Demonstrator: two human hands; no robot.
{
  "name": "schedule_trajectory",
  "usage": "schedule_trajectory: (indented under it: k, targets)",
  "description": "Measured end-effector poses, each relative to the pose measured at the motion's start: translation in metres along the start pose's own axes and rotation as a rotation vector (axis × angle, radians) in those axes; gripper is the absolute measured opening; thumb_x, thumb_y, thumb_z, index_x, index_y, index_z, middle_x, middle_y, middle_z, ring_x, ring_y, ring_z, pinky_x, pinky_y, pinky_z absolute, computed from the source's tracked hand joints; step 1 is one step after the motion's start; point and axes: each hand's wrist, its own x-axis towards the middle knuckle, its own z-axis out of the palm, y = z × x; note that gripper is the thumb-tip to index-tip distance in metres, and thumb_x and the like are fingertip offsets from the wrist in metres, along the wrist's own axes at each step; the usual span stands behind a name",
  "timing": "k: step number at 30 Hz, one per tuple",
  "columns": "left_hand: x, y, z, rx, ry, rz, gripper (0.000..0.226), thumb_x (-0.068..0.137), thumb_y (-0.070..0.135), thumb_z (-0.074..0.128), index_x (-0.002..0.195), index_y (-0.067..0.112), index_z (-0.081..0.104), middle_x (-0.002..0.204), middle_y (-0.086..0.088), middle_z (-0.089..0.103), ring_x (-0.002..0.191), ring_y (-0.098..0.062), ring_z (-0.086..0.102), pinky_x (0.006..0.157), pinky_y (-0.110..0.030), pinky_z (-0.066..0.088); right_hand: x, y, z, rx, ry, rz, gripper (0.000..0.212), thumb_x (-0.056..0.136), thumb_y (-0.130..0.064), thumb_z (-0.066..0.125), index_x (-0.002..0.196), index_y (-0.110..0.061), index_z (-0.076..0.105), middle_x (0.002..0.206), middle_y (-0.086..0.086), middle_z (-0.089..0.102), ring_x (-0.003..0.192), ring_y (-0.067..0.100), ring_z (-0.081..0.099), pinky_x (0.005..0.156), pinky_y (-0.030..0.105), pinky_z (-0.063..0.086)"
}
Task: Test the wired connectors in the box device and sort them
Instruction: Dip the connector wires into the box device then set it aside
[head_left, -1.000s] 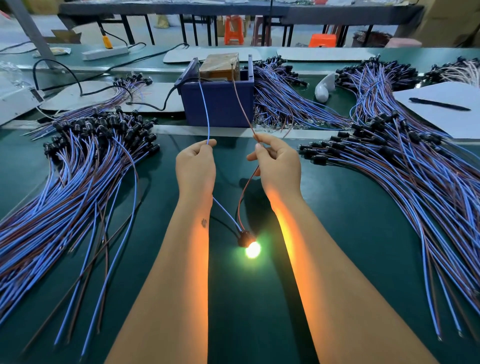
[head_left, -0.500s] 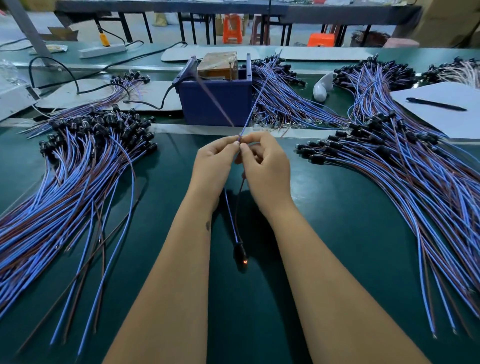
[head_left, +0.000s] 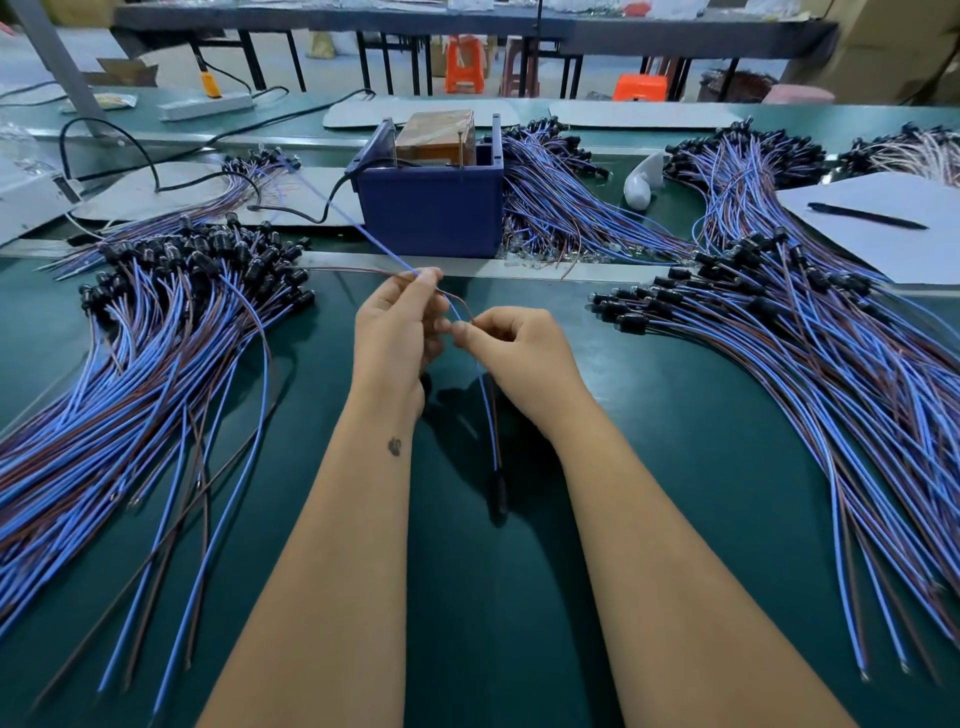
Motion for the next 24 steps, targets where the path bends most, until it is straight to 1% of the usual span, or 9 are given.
schedule_trajectory:
  k: [2, 4, 7, 9, 11, 14, 17, 21, 24]
  targets:
    - [0.000, 0.004, -0.003, -0.124, -0.002, -0.018, 0.015, 0.098, 0.018, 0.056, 0.085, 0.020, 0.062, 0.060, 0.008, 0.062, 0.052, -0.006, 0.056, 0.045, -0.016, 0.037, 0.000, 0.000, -0.001, -0.015, -0.031, 0.007, 0.023, 0.089, -0.027, 0.070, 0.076, -0.008, 0.073, 0.063, 0.008, 0.060, 0.060, 0.006, 0.044, 0.061, 0.026, 0.038]
    - [0.000, 0.006, -0.006, -0.208, -0.036, -0.037, 0.014, 0.099, 0.020, 0.054, 0.088, 0.021, 0.063, 0.065, 0.008, 0.067, 0.058, -0.005, 0.063, 0.049, -0.016, 0.042, 0.001, 0.000, -0.003, 0.019, 0.006, -0.003, 0.016, 0.088, -0.024, 0.071, 0.074, -0.016, 0.072, 0.055, -0.007, 0.055, 0.054, 0.003, 0.043, 0.057, 0.021, 0.037]
    - [-0.002, 0.008, -0.008, -0.244, -0.201, -0.049, 0.015, 0.099, 0.021, 0.053, 0.091, 0.023, 0.066, 0.075, 0.007, 0.072, 0.068, -0.006, 0.066, 0.058, -0.019, 0.047, 0.003, 0.002, -0.007, 0.041, 0.222, -0.048, 0.015, 0.088, -0.026, 0.070, 0.074, -0.028, 0.066, 0.047, -0.011, 0.043, 0.044, 0.005, 0.036, 0.050, 0.021, 0.031]
    - [-0.005, 0.007, -0.007, -0.165, -0.331, -0.024, 0.017, 0.096, 0.021, 0.056, 0.089, 0.025, 0.071, 0.080, 0.007, 0.072, 0.072, -0.006, 0.067, 0.063, -0.020, 0.048, 0.002, 0.000, -0.011, 0.081, 0.381, -0.077, 0.015, 0.090, -0.025, 0.068, 0.076, -0.030, 0.064, 0.049, -0.009, 0.045, 0.044, 0.005, 0.037, 0.051, 0.024, 0.033]
    - [-0.008, 0.005, -0.005, -0.053, -0.448, -0.007, 0.018, 0.090, 0.022, 0.059, 0.086, 0.028, 0.076, 0.083, 0.007, 0.073, 0.075, -0.007, 0.068, 0.066, -0.021, 0.049, 0.002, -0.004, -0.017, 0.235, 0.456, -0.064, 0.018, 0.092, -0.014, 0.063, 0.082, -0.028, 0.066, 0.058, -0.005, 0.058, 0.047, 0.007, 0.048, 0.053, 0.021, 0.040]
    - [-0.012, 0.002, -0.004, 0.121, -0.612, -0.004, 0.017, 0.086, 0.022, 0.063, 0.091, 0.030, 0.077, 0.088, 0.005, 0.074, 0.081, -0.009, 0.069, 0.074, -0.025, 0.047, 0.001, -0.008, -0.027, 0.568, 0.433, 0.017, 0.027, 0.088, 0.001, 0.048, 0.088, -0.016, 0.069, 0.076, 0.004, 0.069, 0.054, 0.012, 0.059, 0.053, 0.021, 0.043]
    - [-0.017, -0.003, -0.002, 0.299, -0.742, -0.006, 0.018, 0.083, 0.022, 0.070, 0.097, 0.030, 0.077, 0.094, 0.003, 0.075, 0.090, -0.010, 0.068, 0.081, -0.026, 0.044, 0.000, -0.006, -0.036, 0.753, 0.414, 0.087, 0.023, 0.091, -0.008, 0.046, 0.088, -0.011, 0.069, 0.080, 0.006, 0.071, 0.061, 0.015, 0.061, 0.058, 0.024, 0.046]
    - [-0.022, -0.011, 0.006, 0.329, -0.877, -0.058, 0.037, 0.083, -0.012, 0.062, 0.095, 0.020, 0.077, 0.094, -0.003, 0.076, 0.091, -0.010, 0.071, 0.083, -0.017, 0.052, 0.002, -0.003, -0.046, 0.649, 0.503, 0.103, 0.015, 0.094, -0.002, 0.053, 0.094, -0.012, 0.064, 0.075, 0.004, 0.069, 0.053, 0.010, 0.057, 0.058, 0.022, 0.047]
    - [-0.023, -0.013, 0.008, 0.387, -0.823, 0.004, 0.038, 0.088, -0.013, 0.057, 0.094, 0.020, 0.075, 0.090, -0.001, 0.077, 0.088, -0.009, 0.071, 0.083, -0.017, 0.052, 0.002, 0.001, -0.049, 0.591, 0.508, 0.141, 0.018, 0.094, 0.000, 0.054, 0.105, -0.013, 0.058, 0.074, 0.001, 0.069, 0.050, 0.008, 0.056, 0.056, 0.019, 0.048]
